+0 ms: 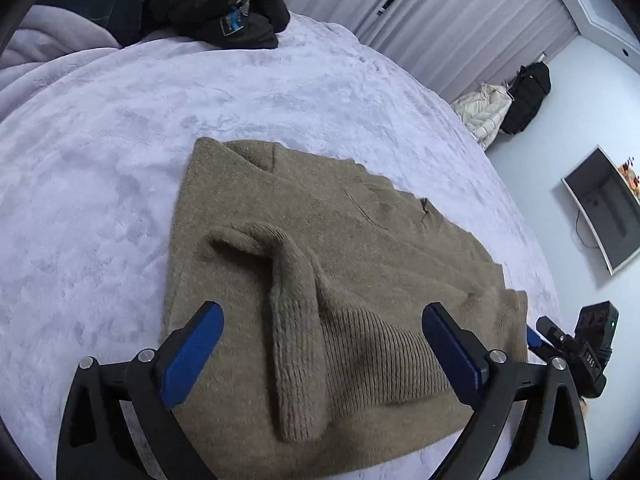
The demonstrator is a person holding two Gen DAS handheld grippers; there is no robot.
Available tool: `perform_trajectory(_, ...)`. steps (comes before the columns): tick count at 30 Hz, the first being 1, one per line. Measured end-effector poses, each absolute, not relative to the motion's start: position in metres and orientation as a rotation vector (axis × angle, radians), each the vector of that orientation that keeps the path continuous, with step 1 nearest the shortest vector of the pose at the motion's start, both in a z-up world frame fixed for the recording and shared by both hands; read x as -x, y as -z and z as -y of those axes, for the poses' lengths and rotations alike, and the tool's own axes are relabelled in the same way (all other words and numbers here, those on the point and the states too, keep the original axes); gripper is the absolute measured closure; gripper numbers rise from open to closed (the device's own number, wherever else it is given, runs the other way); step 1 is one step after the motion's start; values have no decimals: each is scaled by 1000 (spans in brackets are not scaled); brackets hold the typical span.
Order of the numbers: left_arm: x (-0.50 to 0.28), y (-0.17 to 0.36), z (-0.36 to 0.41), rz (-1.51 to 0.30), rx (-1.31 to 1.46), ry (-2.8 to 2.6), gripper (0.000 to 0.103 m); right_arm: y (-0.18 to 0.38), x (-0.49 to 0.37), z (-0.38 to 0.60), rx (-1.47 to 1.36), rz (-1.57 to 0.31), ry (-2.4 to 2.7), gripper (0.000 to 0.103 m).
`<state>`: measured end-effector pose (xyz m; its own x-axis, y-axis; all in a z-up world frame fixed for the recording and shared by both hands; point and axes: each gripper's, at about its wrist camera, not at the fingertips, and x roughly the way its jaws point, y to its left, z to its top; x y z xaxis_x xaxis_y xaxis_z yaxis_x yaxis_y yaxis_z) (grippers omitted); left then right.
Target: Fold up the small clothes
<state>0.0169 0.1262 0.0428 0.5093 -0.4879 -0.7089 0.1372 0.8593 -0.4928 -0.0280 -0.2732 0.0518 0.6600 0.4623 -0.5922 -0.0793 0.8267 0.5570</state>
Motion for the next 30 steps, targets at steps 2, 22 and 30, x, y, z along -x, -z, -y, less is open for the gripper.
perform_trajectory(2, -14, -36, -115, -1016, 395, 422, 3, -53, 34, 263, -480, -814, -355, 17)
perform_trajectory(22, -87, -76, -110, -980, 501, 395, 87, -77, -12, 272, -646, -753, -427, 96)
perform_trajectory(30, -122, -64, -135, -852, 599, 230, 1, -41, -96, 291, -788, -852, -213, 33)
